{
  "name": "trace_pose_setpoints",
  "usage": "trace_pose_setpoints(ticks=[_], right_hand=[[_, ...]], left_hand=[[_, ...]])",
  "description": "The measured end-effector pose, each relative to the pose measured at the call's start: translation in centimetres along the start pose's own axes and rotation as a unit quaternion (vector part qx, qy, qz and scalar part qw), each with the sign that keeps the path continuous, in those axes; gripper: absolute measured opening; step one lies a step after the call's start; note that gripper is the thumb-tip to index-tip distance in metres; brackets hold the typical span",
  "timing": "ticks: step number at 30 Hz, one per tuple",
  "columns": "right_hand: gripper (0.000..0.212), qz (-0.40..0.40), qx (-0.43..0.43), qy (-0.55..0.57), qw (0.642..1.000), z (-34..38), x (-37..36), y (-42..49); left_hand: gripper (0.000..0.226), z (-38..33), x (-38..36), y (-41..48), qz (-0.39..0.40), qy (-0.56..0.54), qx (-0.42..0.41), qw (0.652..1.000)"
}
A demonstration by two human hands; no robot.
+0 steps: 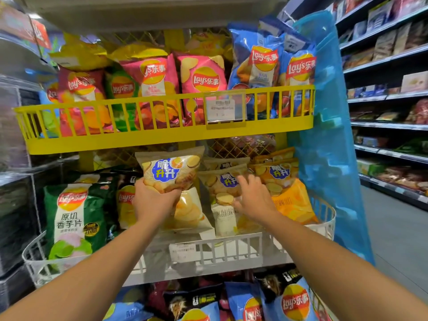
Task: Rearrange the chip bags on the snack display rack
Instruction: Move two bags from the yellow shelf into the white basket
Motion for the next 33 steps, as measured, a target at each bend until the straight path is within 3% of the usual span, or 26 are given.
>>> trace_pose_setpoints(ticks=[1, 3, 6, 12, 19, 23, 29, 33], right_hand=[[0.076, 0.015, 0.118, -0.075, 0.990, 1.0, 0.1, -0.2], [0.087, 0.102, 0.283, -0.193, 0.934, 2.1, -0.6, -0.7], [0.097, 0.172, 0.347, -0.275, 0.880, 2.7, -2.4, -0.6], [0.097, 0.150, 0.264, -0.290, 0.908, 2.6, -3.4, 0.4], [0.104, 0.179, 0.210, -0.195, 0.941, 0.7, -1.8, -0.9], [0.084, 0.177, 0.141, -0.126, 0.966, -2.6, 1.0, -2.4], [0.026, 0.117, 0.020, 0.050, 0.992, -8.0, 3.0, -4.5], [0.037, 0.068, -0.007, 0.142, 0.988, -10.1, 3.0, -6.1]], left_hand=[[0.085, 0.0, 0.2, 0.1, -0.001, 0.002, -0.003, 1.000], [0.084, 0.0, 0.4, 0.3, -0.003, 0.001, -0.008, 1.000], [0.081, 0.0, 0.6, 0.4, 0.005, -0.008, -0.016, 1.000], [0.084, -1.0, 0.7, 0.8, 0.019, 0.003, -0.037, 0.999], [0.081, -2.4, -2.7, -0.3, 0.035, 0.006, -0.038, 0.999], [0.080, -3.3, -5.5, -1.8, 0.042, -0.011, -0.018, 0.999], [0.076, -4.8, -9.8, -4.2, 0.068, -0.034, -0.001, 0.997], [0.074, -5.1, -12.2, -5.6, 0.076, -0.042, 0.015, 0.996]])
Point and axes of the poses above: each hand's wrist, its own y-axis towards the middle knuckle, its own x-axis out of the back of the hand, z = x × y, the point moved 5 cm from there along y, towards the middle knuckle, and after that the axes turned 3 degrees about -x, right-handed, at the moved point
